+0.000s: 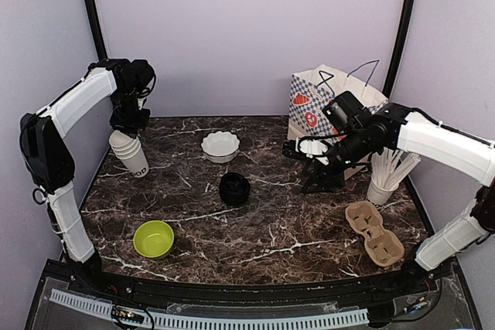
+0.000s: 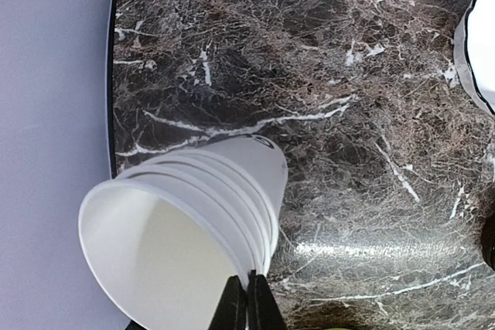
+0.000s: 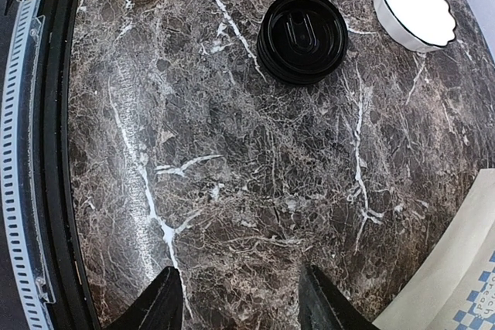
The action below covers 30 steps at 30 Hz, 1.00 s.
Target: Pack the takeout coffee
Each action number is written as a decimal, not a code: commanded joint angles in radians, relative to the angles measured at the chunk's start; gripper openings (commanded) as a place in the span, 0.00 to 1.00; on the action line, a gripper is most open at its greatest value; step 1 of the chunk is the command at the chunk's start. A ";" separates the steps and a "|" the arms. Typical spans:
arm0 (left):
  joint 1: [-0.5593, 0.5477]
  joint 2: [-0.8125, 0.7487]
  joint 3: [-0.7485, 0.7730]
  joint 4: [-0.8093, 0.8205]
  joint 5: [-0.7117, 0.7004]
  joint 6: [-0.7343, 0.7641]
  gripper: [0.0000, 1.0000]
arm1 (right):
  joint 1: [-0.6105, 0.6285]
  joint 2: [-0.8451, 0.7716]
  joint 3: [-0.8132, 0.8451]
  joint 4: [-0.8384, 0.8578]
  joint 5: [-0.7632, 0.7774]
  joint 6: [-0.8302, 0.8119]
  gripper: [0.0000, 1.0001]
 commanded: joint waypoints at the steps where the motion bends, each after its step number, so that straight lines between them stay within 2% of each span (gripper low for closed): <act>1: 0.000 -0.015 0.067 -0.062 -0.025 -0.039 0.00 | 0.012 0.007 0.031 0.006 -0.018 -0.008 0.51; 3: -0.043 -0.030 0.047 -0.052 -0.179 -0.030 0.00 | 0.013 0.015 0.040 0.007 -0.018 -0.009 0.51; 4: -0.053 0.022 0.111 -0.101 -0.196 -0.052 0.00 | 0.013 0.021 0.048 0.004 -0.019 -0.009 0.51; 5: -0.044 0.030 0.116 -0.113 -0.137 -0.042 0.00 | 0.013 0.028 0.058 -0.002 -0.022 -0.007 0.51; 6: -0.040 0.015 0.084 -0.055 -0.091 -0.022 0.00 | 0.015 0.034 0.066 -0.005 -0.024 -0.007 0.51; 9: -0.062 0.038 0.102 -0.091 -0.186 -0.043 0.00 | 0.017 0.037 0.071 -0.008 -0.022 -0.007 0.51; 13: -0.037 0.073 0.119 -0.105 -0.121 -0.034 0.00 | 0.018 0.025 0.057 -0.004 -0.017 -0.007 0.51; 18: -0.053 0.045 0.119 -0.097 -0.222 -0.054 0.00 | 0.018 0.013 0.034 0.006 0.000 -0.010 0.51; 30: -0.077 -0.047 0.315 -0.164 -0.356 -0.088 0.00 | 0.018 0.033 0.093 -0.015 -0.013 0.000 0.54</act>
